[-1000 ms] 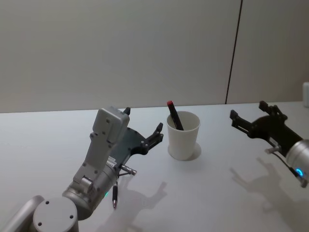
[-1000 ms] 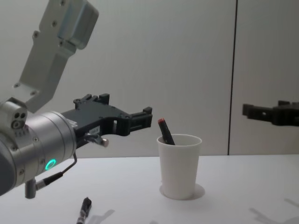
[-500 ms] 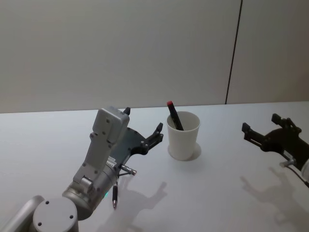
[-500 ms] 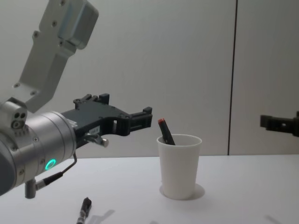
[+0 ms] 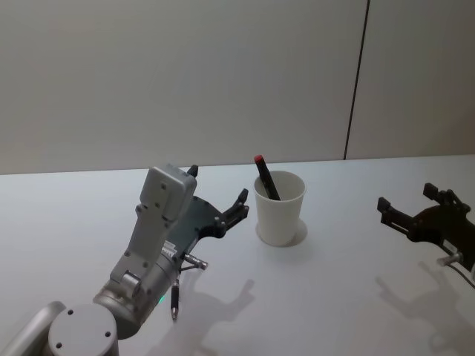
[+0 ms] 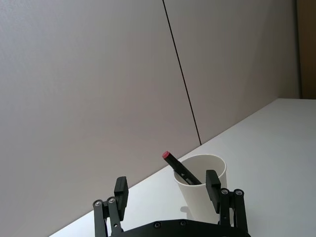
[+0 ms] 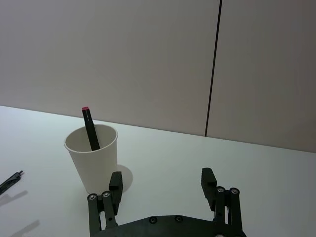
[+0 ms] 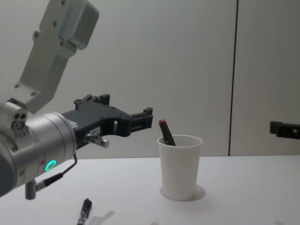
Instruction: Place the pen into the pen holder.
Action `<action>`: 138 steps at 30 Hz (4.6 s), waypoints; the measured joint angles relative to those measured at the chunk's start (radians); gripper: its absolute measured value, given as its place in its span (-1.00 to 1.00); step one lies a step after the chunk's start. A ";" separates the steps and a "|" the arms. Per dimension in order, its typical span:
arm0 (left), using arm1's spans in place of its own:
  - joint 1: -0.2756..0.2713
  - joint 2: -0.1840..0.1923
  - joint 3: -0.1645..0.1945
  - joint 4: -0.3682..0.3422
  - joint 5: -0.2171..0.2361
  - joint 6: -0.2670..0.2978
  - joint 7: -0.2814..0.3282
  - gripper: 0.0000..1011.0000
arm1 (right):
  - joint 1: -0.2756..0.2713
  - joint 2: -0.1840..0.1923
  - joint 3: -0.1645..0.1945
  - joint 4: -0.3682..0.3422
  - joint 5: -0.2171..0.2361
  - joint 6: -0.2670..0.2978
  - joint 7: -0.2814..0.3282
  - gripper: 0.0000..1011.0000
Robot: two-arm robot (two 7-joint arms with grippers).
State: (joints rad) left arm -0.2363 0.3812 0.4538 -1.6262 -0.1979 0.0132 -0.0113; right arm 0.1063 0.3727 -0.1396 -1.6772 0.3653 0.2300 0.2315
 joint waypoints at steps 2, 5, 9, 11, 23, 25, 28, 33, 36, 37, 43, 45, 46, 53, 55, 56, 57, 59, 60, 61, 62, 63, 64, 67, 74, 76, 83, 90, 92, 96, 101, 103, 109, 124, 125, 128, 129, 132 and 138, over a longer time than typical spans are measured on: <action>0.001 0.000 0.000 -0.001 0.003 0.003 0.000 0.99 | -0.003 0.002 0.001 -0.003 0.001 0.002 -0.001 0.98; 0.002 -0.001 0.000 -0.003 0.008 0.013 0.002 0.99 | -0.007 0.004 0.002 -0.007 0.003 0.003 -0.002 0.98; 0.003 -0.002 -0.001 -0.008 0.017 0.035 0.012 0.99 | -0.010 0.006 0.003 -0.010 0.004 0.005 -0.002 0.98; 0.004 -0.003 -0.001 -0.012 0.023 0.053 0.021 0.99 | -0.011 0.007 0.004 -0.012 0.004 0.006 -0.002 0.98; 0.009 -0.002 -0.009 -0.039 0.039 0.180 0.059 0.99 | -0.016 0.010 0.005 -0.017 0.006 0.009 -0.004 0.98; 0.010 -0.002 -0.011 -0.044 0.039 0.209 0.061 0.99 | -0.017 0.010 0.006 -0.018 0.007 0.009 -0.004 0.98; 0.011 -0.001 -0.014 -0.051 0.039 0.251 0.063 0.99 | -0.018 0.010 0.006 -0.018 0.007 0.009 -0.004 0.98; 0.011 -0.001 -0.019 -0.062 0.038 0.307 0.066 0.99 | -0.018 0.011 0.006 -0.019 0.007 0.010 -0.004 0.98; 0.011 -0.001 -0.023 -0.070 0.034 0.343 0.069 0.99 | -0.018 0.011 0.006 -0.019 0.007 0.010 -0.004 0.98; 0.010 -0.002 -0.025 -0.073 0.031 0.362 0.071 0.99 | -0.018 0.011 0.006 -0.019 0.007 0.010 -0.004 0.98; 0.010 -0.005 -0.034 -0.088 0.014 0.438 0.083 0.99 | -0.019 0.012 0.006 -0.020 0.007 0.010 -0.004 0.98; 0.010 -0.006 -0.036 -0.092 0.008 0.457 0.087 0.99 | -0.019 0.012 0.006 -0.020 0.007 0.010 -0.004 0.98; 0.011 -0.007 -0.039 -0.096 0.001 0.479 0.091 0.99 | -0.019 0.012 0.006 -0.020 0.007 0.010 -0.004 0.98; 0.018 -0.015 -0.049 -0.111 -0.037 0.547 0.115 0.99 | -0.019 0.012 0.006 -0.020 0.007 0.010 -0.004 0.98; 0.023 -0.020 -0.053 -0.116 -0.056 0.571 0.128 0.99 | -0.019 0.012 0.006 -0.020 0.007 0.010 -0.004 0.98; 0.024 -0.022 -0.053 -0.117 -0.063 0.579 0.133 0.99 | -0.019 0.012 0.006 -0.020 0.007 0.010 -0.004 0.98; 0.025 -0.024 -0.054 -0.118 -0.068 0.584 0.136 0.99 | -0.019 0.012 0.006 -0.020 0.007 0.010 -0.004 0.98; 0.029 -0.029 -0.057 -0.120 -0.081 0.600 0.146 0.99 | -0.019 0.012 0.006 -0.020 0.007 0.010 -0.004 0.98; 0.030 -0.031 -0.058 -0.121 -0.087 0.606 0.151 0.99 | -0.019 0.012 0.006 -0.020 0.007 0.010 -0.004 0.98; 0.030 -0.033 -0.059 -0.121 -0.091 0.611 0.154 0.99 | -0.019 0.012 0.006 -0.020 0.007 0.010 -0.004 0.98; 0.032 -0.035 -0.060 -0.121 -0.096 0.616 0.158 0.99 | -0.019 0.012 0.006 -0.020 0.007 0.010 -0.004 0.98; 0.033 -0.038 -0.061 -0.121 -0.105 0.624 0.165 0.99 | -0.019 0.012 0.006 -0.020 0.007 0.010 -0.004 0.98; 0.034 -0.041 -0.062 -0.121 -0.111 0.630 0.170 0.99 | -0.019 0.012 0.006 -0.020 0.007 0.010 -0.004 0.98; 0.038 -0.049 -0.065 -0.121 -0.128 0.644 0.185 0.99 | -0.019 0.012 0.006 -0.020 0.007 0.010 -0.004 0.98; 0.045 -0.067 -0.072 -0.110 -0.163 0.669 0.217 0.99 | -0.019 0.012 0.006 -0.020 0.007 0.010 -0.004 0.98; 0.047 -0.072 -0.074 -0.105 -0.173 0.675 0.227 0.99 | -0.019 0.012 0.006 -0.020 0.007 0.010 -0.004 0.98; 0.049 -0.088 -0.083 -0.087 -0.197 0.690 0.254 0.99 | -0.019 0.012 0.006 -0.020 0.007 0.010 -0.004 0.98; 0.046 -0.103 -0.093 -0.063 -0.222 0.703 0.274 0.99 | -0.019 0.012 0.006 -0.020 0.007 0.010 -0.004 0.98; 0.044 -0.107 -0.097 -0.055 -0.228 0.706 0.280 0.99 | -0.019 0.012 0.006 -0.020 0.007 0.010 -0.004 0.98; 0.041 -0.113 -0.103 -0.042 -0.234 0.712 0.286 0.99 | -0.019 0.012 0.006 -0.020 0.007 0.010 -0.004 0.98; 0.038 -0.119 -0.109 -0.025 -0.237 0.717 0.291 0.99 | -0.019 0.012 0.006 -0.020 0.007 0.010 -0.004 0.98; 0.036 -0.121 -0.112 -0.017 -0.237 0.719 0.292 0.99 | -0.019 0.012 0.006 -0.020 0.007 0.010 -0.004 0.98; 0.032 -0.125 -0.119 0.001 -0.237 0.724 0.293 0.99 | -0.019 0.012 0.006 -0.020 0.007 0.010 -0.004 0.98; 0.024 -0.137 -0.132 0.026 -0.228 0.746 0.289 0.67 | -0.019 0.012 0.006 -0.020 0.007 0.010 -0.004 0.98; 0.023 -0.138 -0.133 0.027 -0.227 0.748 0.288 0.60 | -0.019 0.012 0.006 -0.020 0.007 0.010 -0.004 0.98; 0.022 -0.140 -0.134 0.029 -0.225 0.758 0.285 0.50 | -0.019 0.012 0.006 -0.020 0.007 0.010 -0.004 0.98; 0.021 -0.142 -0.135 0.030 -0.224 0.763 0.283 0.42 | -0.019 0.012 0.006 -0.020 0.007 0.010 -0.004 0.98; 0.019 -0.144 -0.136 0.032 -0.222 0.771 0.280 0.22 | -0.019 0.012 0.006 -0.020 0.007 0.010 -0.004 0.98; 0.016 -0.150 -0.139 0.035 -0.216 0.791 0.273 -0.15 | -0.019 0.012 0.006 -0.020 0.007 0.010 -0.004 0.98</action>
State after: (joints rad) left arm -0.2205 0.2313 0.3148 -1.5913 -0.4139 0.8039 0.2619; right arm 0.0871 0.3844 -0.1337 -1.6974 0.3726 0.2401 0.2274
